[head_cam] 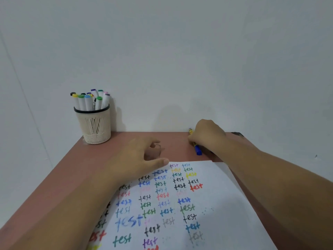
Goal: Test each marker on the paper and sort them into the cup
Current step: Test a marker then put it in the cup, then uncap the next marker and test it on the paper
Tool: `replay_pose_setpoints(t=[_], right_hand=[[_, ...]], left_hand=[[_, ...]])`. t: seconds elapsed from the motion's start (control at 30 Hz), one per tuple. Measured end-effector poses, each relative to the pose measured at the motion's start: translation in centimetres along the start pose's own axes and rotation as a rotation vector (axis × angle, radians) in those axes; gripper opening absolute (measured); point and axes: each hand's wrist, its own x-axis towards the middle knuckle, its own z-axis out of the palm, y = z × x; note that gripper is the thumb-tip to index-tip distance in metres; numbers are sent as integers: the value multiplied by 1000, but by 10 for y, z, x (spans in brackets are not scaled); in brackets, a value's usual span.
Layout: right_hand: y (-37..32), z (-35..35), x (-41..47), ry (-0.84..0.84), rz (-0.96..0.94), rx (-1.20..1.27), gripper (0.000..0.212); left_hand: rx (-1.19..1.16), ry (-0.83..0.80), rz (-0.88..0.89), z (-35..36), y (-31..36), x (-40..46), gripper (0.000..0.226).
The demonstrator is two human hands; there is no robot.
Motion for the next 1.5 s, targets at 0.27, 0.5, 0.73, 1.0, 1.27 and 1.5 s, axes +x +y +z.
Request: replay_pose_setpoints(t=[0.27, 0.5, 0.73, 1.0, 1.27, 1.5], right_hand=[[-15, -24, -28, -133, 132, 902, 13], [-1, -60, -87, -232, 36, 1327, 6], [15, -72, -154, -199, -97, 1609, 8], [28, -62, -203, -162, -137, 1540, 10], [41, -38, -221, -146, -80, 1518, 11], [47, -31, -201, -57, 46, 1633, 10]], left_hand=[[46, 72, 38, -12, 18, -10, 64], [-12, 44, 68, -41, 67, -6, 55], [17, 1, 132, -34, 123, -26, 24], [-111, 97, 148, -1, 135, -69, 20], [-119, 101, 33, 18, 130, -90, 26], [-107, 33, -64, 13, 120, -93, 71]])
